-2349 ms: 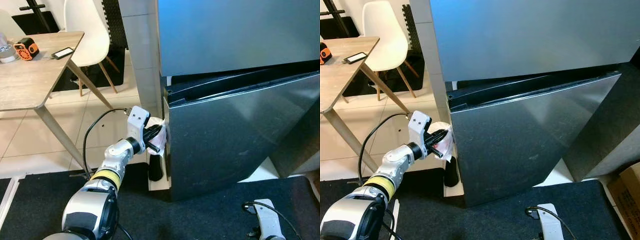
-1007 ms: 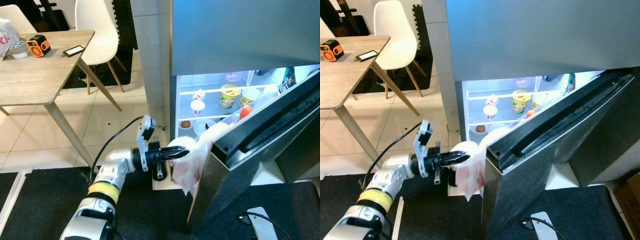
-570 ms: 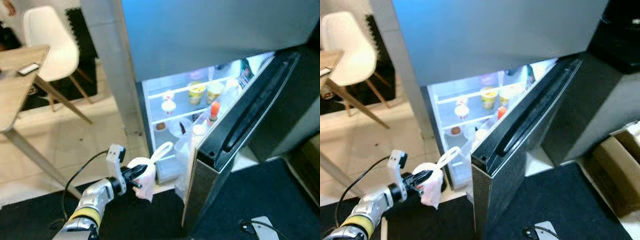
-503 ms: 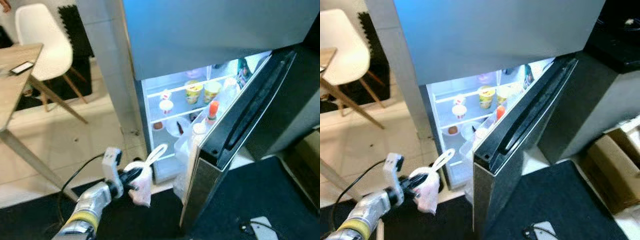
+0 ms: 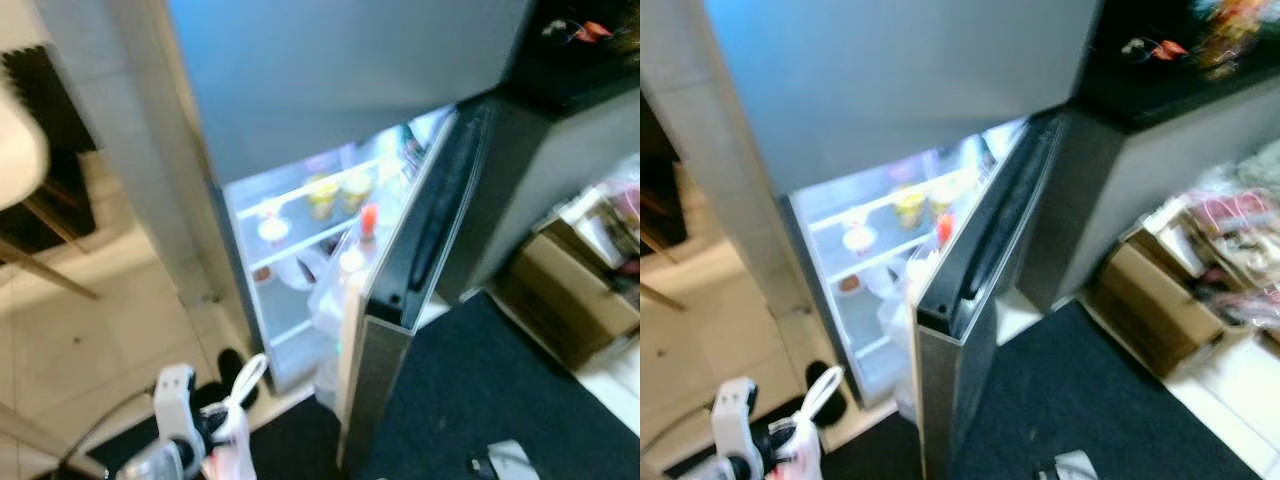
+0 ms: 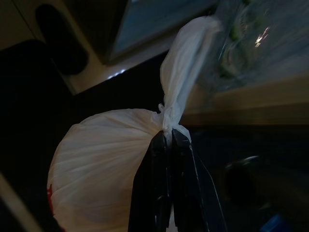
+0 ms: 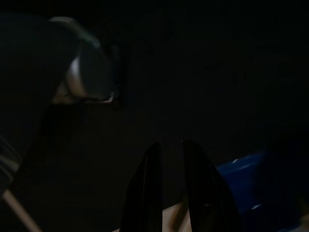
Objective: Restocking fridge
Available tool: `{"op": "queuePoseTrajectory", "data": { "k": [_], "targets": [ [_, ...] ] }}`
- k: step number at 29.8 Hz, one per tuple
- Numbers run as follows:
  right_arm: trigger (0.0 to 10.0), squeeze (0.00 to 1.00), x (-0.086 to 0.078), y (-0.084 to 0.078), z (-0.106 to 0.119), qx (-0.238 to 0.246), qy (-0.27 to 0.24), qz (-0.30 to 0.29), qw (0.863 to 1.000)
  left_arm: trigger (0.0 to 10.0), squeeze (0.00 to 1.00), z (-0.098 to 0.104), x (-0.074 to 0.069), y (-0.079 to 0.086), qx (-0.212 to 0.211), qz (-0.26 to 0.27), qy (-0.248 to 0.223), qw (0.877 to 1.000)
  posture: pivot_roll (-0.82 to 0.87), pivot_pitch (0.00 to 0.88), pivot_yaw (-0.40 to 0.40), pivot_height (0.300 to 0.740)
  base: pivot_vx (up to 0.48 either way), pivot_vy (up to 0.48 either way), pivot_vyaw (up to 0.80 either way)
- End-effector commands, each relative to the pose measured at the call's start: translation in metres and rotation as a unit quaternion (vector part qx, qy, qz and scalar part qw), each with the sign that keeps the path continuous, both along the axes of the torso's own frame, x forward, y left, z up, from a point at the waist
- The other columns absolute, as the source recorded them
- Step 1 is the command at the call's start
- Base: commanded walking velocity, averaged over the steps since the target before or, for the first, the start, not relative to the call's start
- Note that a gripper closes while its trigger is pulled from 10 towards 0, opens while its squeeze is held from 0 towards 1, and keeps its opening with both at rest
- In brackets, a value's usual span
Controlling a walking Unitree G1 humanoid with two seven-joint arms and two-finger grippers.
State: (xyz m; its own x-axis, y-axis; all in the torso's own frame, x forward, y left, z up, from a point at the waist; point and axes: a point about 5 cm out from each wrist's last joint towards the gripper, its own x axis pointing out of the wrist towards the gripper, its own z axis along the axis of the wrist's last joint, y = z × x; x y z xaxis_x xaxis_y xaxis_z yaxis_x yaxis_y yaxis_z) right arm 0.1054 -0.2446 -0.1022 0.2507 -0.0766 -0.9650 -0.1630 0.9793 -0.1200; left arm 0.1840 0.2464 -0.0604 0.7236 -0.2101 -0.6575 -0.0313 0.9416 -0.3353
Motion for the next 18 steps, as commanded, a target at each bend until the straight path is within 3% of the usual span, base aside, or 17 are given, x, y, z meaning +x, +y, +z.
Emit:
{"op": "queuePoseTrajectory", "data": {
  "k": [1, 7, 11, 14, 16, 18],
  "targets": [
    [10.0, 0.0, 0.0, -0.002, 0.0, -0.001, 0.0, 0.0, 1.0, 10.0, 0.0, 0.007, 0.012, 0.001, 0.01, 0.004, -0.027, 1.0, -0.07, 0.036, 0.053, 0.74, 0.0, 0.0, -0.79],
    [10.0, 0.0, 0.0, -0.002, 0.0, 0.0, 0.0, 0.0, 1.0, 10.0, 0.0, 0.018, 0.03, -0.001, 0.019, 0.008, -0.066, 0.998, -0.07, 0.036, 0.052, 0.74, 0.0, 0.0, -0.79],
    [10.0, 0.0, 0.001, 0.0, 0.0, 0.001, -0.002, -0.002, 1.0, 10.0, 0.0, 0.04, 0.059, 0.001, 0.039, 0.014, -0.129, 0.991, -0.07, 0.033, 0.055, 0.74, 0.0, 0.0, -0.79],
    [10.0, 0.0, 0.001, 0.001, 0.0, 0.001, -0.007, -0.006, 1.0, 10.0, 0.0, 0.051, 0.072, 0.001, 0.049, 0.013, -0.157, 0.986, -0.07, 0.033, 0.056, 0.74, 0.0, 0.0, -0.78],
    [10.0, 0.0, 0.002, 0.001, 0.0, 0.003, -0.014, -0.011, 1.0, 10.0, 0.0, 0.071, 0.092, -0.003, 0.057, 0.003, -0.211, 0.976, -0.07, 0.033, 0.056, 0.74, 0.0, 0.0, 0.0],
    [10.0, 0.0, 0.002, 0.002, 0.0, 0.004, -0.014, -0.013, 1.0, 10.0, 0.0, 0.074, 0.096, -0.004, 0.059, 0.0, -0.221, 0.973, -0.07, 0.033, 0.056, 0.74, 0.0, 0.0, 0.0]
  ]
}}
